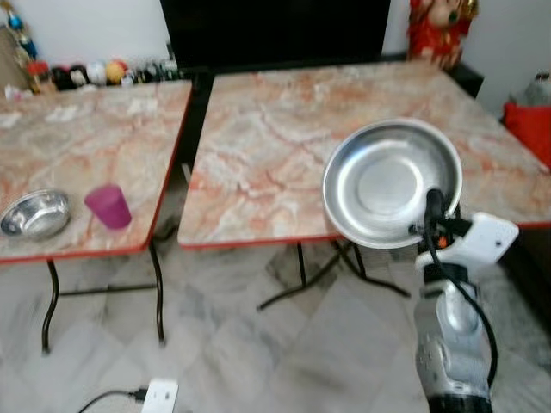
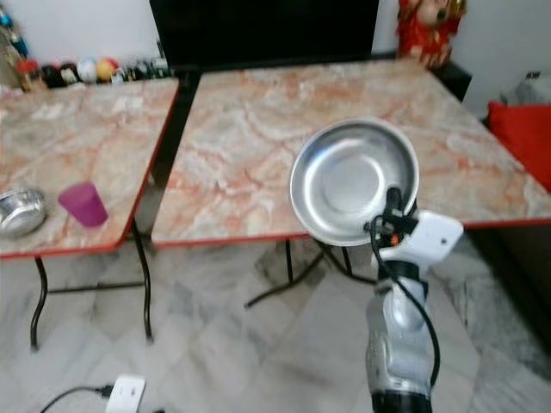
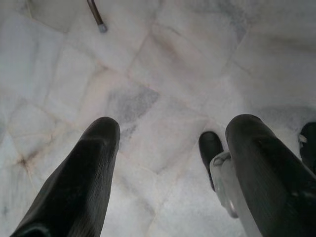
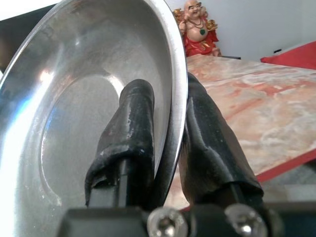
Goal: Setting the table
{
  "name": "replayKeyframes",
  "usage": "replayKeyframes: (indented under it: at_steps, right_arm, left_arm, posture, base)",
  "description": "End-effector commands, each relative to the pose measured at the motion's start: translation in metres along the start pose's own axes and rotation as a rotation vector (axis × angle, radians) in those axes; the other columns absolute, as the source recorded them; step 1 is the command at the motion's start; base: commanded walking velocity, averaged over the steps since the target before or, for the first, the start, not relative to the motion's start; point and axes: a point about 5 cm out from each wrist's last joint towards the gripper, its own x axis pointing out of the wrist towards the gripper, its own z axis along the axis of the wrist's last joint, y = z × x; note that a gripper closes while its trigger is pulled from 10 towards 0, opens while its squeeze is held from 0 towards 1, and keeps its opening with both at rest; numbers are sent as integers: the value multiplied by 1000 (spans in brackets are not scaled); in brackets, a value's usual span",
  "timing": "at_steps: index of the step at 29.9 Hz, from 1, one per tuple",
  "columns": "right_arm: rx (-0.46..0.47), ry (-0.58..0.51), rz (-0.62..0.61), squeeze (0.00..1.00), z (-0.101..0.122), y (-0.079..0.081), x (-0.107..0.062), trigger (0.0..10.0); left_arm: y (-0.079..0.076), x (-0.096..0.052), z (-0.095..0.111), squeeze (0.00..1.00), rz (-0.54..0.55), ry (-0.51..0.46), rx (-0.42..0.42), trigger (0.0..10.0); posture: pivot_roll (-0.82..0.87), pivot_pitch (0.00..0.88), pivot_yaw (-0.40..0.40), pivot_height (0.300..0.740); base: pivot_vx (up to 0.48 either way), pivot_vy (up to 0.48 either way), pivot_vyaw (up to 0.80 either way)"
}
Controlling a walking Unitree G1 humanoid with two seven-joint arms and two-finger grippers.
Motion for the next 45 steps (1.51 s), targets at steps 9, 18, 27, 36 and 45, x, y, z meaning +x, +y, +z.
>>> replayKeyframes:
  at_steps: [9, 18, 27, 36, 45]
  right_arm:
    - [10, -19, -1, 0, 6, 3, 4, 10000]
    - [0, -3, -11, 0, 4, 2, 6, 10000]
    - [83, 84, -136, 0, -3, -13, 25, 10000]
    - [241, 255, -278, 0, -22, -23, 60, 10000]
    - [301, 367, -293, 0, -41, -19, 65, 10000]
  left_arm:
    - [1, 0, 1, 0, 1, -2, -3, 10000]
    - [2, 0, -2, 0, 6, 10, -9, 10000]
    - [1, 0, 0, 0, 1, 9, 1, 10000]
    - [4, 0, 1, 0, 1, 5, 12, 10000]
    - [7, -1, -2, 0, 3, 9, 25, 10000]
  posture:
    - [-125, 21, 48, 732]
    - [-122, 25, 48, 732]
    - [-123, 25, 55, 732]
    - [-103, 24, 63, 732]
    - [-84, 10, 64, 732]
  base:
    - [365, 0, -624]
    - [205, 0, 0]
    - [0, 0, 0]
    - [0, 0, 0]
    - [0, 0, 0]
